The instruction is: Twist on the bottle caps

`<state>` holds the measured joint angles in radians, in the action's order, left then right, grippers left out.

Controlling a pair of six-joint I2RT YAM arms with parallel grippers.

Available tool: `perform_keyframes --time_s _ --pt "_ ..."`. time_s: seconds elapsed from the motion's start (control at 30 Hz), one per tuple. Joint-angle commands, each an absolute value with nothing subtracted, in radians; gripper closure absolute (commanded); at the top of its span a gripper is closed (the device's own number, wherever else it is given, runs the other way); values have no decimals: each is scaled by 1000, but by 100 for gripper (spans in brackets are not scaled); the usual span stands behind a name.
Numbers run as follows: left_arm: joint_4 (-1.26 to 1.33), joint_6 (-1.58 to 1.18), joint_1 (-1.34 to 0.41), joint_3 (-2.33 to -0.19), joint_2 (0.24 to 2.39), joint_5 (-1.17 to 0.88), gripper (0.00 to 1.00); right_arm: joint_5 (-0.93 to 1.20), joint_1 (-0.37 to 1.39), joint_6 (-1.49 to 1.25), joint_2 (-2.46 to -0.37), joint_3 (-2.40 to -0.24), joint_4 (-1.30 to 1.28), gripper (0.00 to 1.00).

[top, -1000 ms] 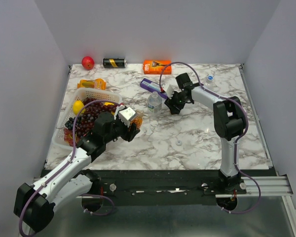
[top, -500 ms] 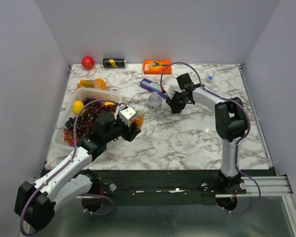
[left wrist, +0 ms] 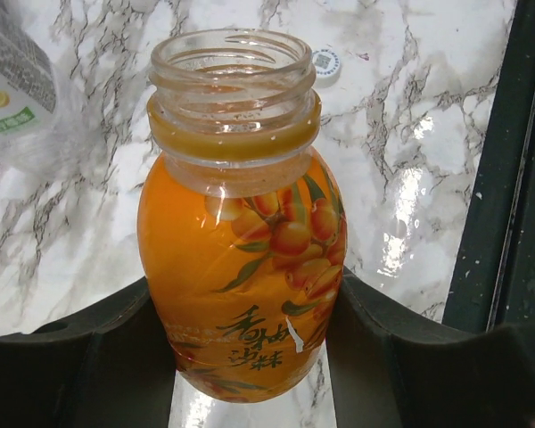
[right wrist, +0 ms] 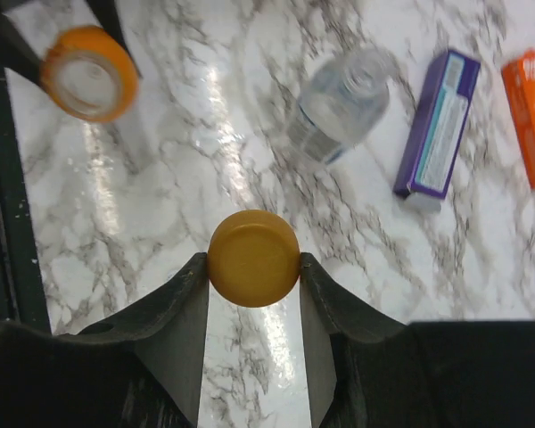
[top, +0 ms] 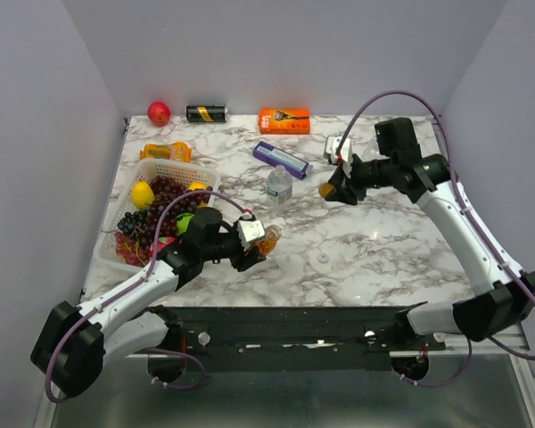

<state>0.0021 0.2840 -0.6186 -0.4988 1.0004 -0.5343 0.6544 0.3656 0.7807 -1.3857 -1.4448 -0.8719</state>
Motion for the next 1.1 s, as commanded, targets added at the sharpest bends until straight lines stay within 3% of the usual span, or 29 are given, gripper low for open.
perform_keyframes --time_s 0.0,0.37,1.07 --pt "89 384 -635 -538 1040 -630 100 810 494 870 -1336 -1476 -993 57" --pt "198 287 -713 -623 1089 -623 100 660 730 1017 -1327 -1431 -942 56" --pt "307 253 -724 -583 1043 -597 100 584 758 1045 -1431 -1483 -1000 56"
